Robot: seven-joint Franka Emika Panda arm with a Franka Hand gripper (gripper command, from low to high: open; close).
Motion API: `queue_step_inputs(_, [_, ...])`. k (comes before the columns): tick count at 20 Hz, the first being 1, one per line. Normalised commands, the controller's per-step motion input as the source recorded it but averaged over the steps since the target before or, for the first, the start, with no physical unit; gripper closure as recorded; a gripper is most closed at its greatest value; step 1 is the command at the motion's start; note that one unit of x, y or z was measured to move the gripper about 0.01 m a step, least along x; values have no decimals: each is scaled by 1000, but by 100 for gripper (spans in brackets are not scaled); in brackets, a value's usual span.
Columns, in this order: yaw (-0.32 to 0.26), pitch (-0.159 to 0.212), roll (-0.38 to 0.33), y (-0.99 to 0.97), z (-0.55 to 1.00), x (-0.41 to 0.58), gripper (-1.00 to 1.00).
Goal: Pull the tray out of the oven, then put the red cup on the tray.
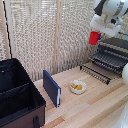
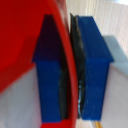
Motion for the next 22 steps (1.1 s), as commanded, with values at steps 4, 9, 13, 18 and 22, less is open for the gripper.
queue_step_inputs(4, [-58,63,20,-711,-68,-59,100])
queue_step_inputs(9, [-48,61,-9,-423,-235,-45,100])
queue_step_inputs(13, [-47,31,-37,-399,-250,0,100])
queue_step_inputs(18, [-17,2,-39,-272,-386,0,100])
queue_step_inputs(22, [-32,51,-23,-126,-241,0,100])
